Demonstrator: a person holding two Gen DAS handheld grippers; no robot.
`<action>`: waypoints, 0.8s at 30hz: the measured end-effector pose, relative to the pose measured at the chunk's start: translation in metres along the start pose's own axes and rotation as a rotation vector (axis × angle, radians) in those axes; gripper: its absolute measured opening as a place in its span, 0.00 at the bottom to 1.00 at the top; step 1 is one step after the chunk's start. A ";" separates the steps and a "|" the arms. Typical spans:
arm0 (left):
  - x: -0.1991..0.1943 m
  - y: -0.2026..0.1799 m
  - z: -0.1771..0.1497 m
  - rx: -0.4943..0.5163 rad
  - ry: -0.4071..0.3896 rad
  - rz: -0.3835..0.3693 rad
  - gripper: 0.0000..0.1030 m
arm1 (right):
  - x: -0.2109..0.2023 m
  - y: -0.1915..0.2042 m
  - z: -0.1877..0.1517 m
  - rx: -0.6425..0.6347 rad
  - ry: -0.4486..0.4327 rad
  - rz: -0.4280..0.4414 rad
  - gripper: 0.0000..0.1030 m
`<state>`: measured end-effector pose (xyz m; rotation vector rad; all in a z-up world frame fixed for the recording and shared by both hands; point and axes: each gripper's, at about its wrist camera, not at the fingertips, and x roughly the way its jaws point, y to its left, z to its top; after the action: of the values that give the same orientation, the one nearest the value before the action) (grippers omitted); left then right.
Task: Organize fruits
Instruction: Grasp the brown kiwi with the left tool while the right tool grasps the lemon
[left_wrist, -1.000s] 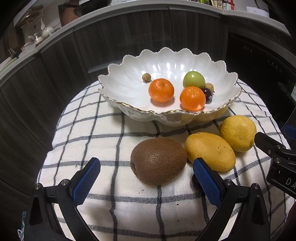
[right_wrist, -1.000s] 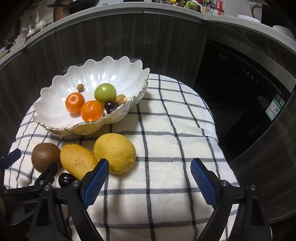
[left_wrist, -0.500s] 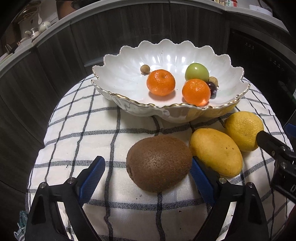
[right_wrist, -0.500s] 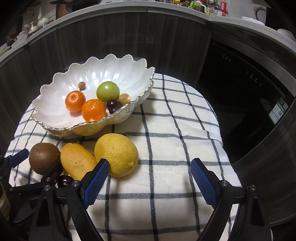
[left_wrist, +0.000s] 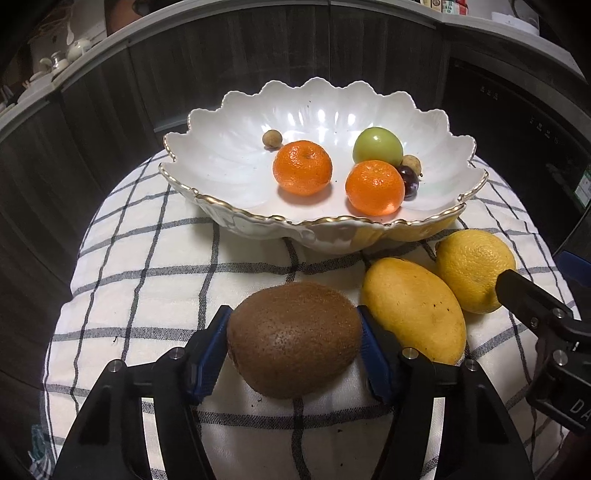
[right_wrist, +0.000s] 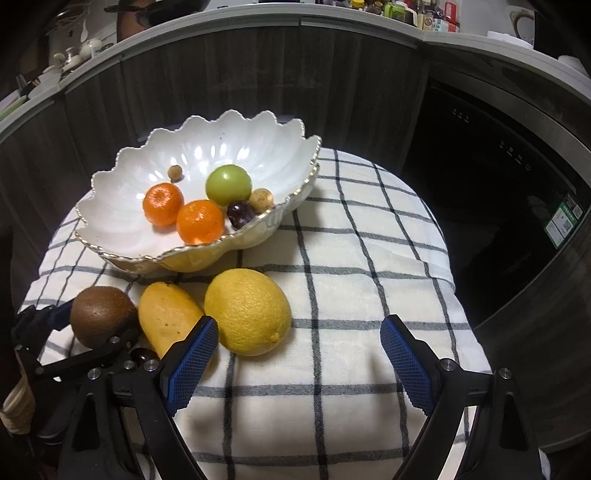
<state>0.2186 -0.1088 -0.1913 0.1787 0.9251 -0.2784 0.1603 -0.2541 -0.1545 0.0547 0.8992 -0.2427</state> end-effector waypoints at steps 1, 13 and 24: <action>0.000 0.002 0.000 -0.006 0.001 -0.001 0.63 | 0.000 0.001 0.001 -0.001 -0.002 0.005 0.88; -0.009 0.029 0.000 -0.069 -0.029 0.047 0.62 | 0.028 0.016 0.014 -0.015 0.036 0.032 0.88; -0.008 0.028 0.002 -0.081 -0.033 0.037 0.62 | 0.048 0.012 0.018 0.033 0.070 0.111 0.76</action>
<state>0.2245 -0.0812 -0.1824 0.1157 0.8977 -0.2086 0.2056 -0.2541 -0.1819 0.1444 0.9588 -0.1533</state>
